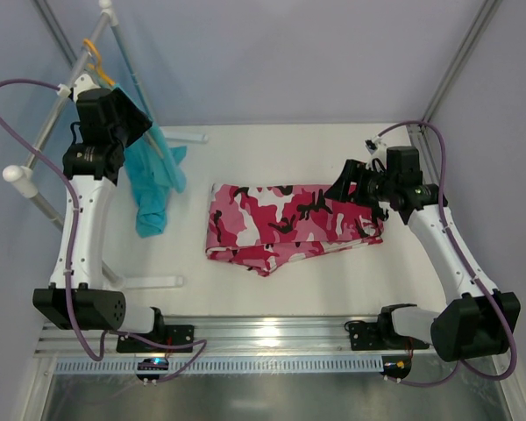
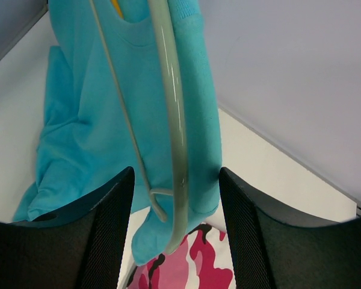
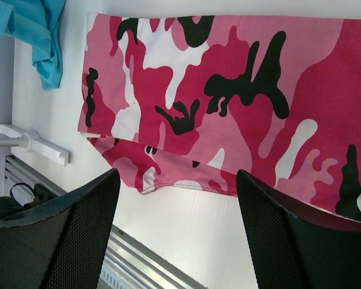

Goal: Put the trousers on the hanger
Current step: Grab a hanger with the left arm, then place trousers on hanger

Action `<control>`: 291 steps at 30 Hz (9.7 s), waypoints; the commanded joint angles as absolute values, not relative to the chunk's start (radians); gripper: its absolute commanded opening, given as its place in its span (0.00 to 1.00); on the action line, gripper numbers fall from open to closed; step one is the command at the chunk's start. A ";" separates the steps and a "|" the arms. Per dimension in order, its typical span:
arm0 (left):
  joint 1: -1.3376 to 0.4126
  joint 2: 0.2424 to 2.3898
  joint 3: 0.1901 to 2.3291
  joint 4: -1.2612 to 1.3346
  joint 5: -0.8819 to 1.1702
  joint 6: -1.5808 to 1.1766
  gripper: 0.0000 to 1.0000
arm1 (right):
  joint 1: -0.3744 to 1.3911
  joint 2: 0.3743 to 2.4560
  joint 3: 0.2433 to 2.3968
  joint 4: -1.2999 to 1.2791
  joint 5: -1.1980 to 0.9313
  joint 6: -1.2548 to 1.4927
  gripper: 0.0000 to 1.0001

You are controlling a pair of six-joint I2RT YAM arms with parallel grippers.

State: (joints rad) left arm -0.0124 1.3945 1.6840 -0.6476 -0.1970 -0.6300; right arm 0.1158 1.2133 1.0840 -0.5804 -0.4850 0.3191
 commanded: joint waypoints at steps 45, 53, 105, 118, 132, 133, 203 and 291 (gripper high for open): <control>0.046 1.316 1.608 -0.595 -0.152 -0.588 0.54 | 0.120 1.190 1.074 -0.552 -0.506 0.316 0.80; 0.048 1.328 1.605 -0.580 -0.147 -0.591 0.54 | 0.121 1.203 1.078 -0.549 -0.508 0.313 0.80; 0.048 1.304 1.893 -0.738 -0.064 -0.520 0.00 | 0.121 1.120 1.046 -0.569 -0.505 0.333 0.80; 0.048 1.286 1.907 -0.759 -0.019 -0.456 0.00 | 0.120 1.106 1.045 -0.583 -0.500 0.316 0.80; 0.046 1.184 1.826 -0.887 -0.028 -0.430 0.00 | 0.120 1.062 1.049 -0.592 -0.506 0.327 0.80; 0.048 1.177 1.815 -0.887 -0.026 -0.425 0.00 | 0.121 1.058 1.046 -0.589 -0.508 0.330 0.80; 0.048 0.865 1.752 -0.720 0.373 -0.613 0.01 | 0.121 0.925 1.132 -0.637 -0.594 0.426 0.89; -0.681 1.384 1.013 -0.320 -0.043 -0.650 0.73 | 0.548 1.347 0.864 -0.299 0.104 0.568 0.04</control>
State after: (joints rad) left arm -0.7452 1.3712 1.0554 -0.2096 -0.1772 -0.5873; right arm 0.5423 1.3838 0.9207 -0.3836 0.0967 0.6113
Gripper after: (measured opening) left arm 0.716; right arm 0.153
